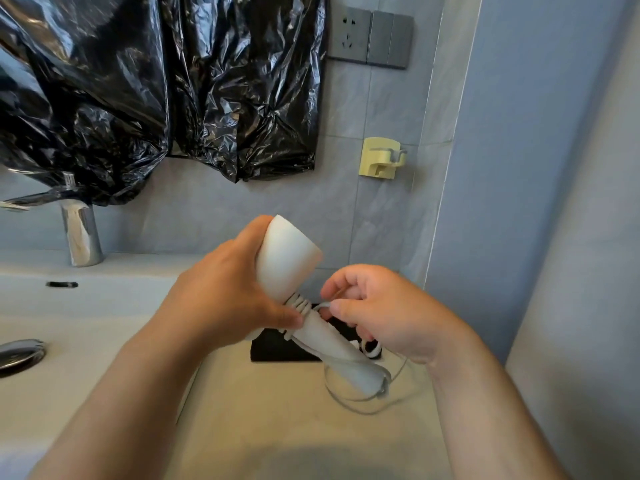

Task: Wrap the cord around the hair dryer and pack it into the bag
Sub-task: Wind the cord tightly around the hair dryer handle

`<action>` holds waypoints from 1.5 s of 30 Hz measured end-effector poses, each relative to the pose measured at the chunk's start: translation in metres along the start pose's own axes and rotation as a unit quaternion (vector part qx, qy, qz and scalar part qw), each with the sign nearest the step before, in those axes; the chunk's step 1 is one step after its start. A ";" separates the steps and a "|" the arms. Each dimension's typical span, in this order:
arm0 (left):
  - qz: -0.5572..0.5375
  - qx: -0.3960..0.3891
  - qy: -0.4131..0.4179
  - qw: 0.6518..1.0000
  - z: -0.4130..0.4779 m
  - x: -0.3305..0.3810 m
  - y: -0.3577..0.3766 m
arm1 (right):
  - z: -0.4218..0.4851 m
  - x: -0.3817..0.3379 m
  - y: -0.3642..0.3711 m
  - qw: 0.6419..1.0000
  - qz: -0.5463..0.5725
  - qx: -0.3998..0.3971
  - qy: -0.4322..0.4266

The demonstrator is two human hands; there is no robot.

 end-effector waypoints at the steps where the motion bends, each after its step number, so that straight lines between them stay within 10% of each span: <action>1: 0.019 0.004 0.003 1.000 0.000 0.002 0.001 | 0.000 -0.002 0.000 0.999 -0.026 0.028 -0.001; 8: 0.049 0.088 0.018 0.995 -0.001 0.013 -0.002 | -0.004 -0.016 -0.004 0.980 -0.009 0.196 -0.025; 20: -0.192 0.324 0.007 0.926 -0.010 -0.006 -0.014 | -0.020 -0.033 0.008 0.940 0.243 0.230 -0.072; 28: -0.157 0.309 0.040 0.937 -0.010 0.006 -0.019 | -0.012 -0.030 0.007 0.935 0.328 0.113 -0.070; 39: -0.346 0.345 -0.056 0.870 -0.004 -0.022 -0.004 | -0.027 -0.044 0.006 0.942 0.125 0.252 -0.184; 45: -0.444 0.323 -0.104 0.829 0.002 -0.037 0.009 | -0.017 -0.036 0.013 0.944 0.217 0.172 -0.178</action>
Point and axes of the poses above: each hand's wrist, its own z-axis towards the middle knuckle, its own y-axis out of the palm, x = y × z, the point moved 7 cm from there along z, towards the middle knuckle, and after that the axes turned 12 degrees about y, right-handed, at the moved point
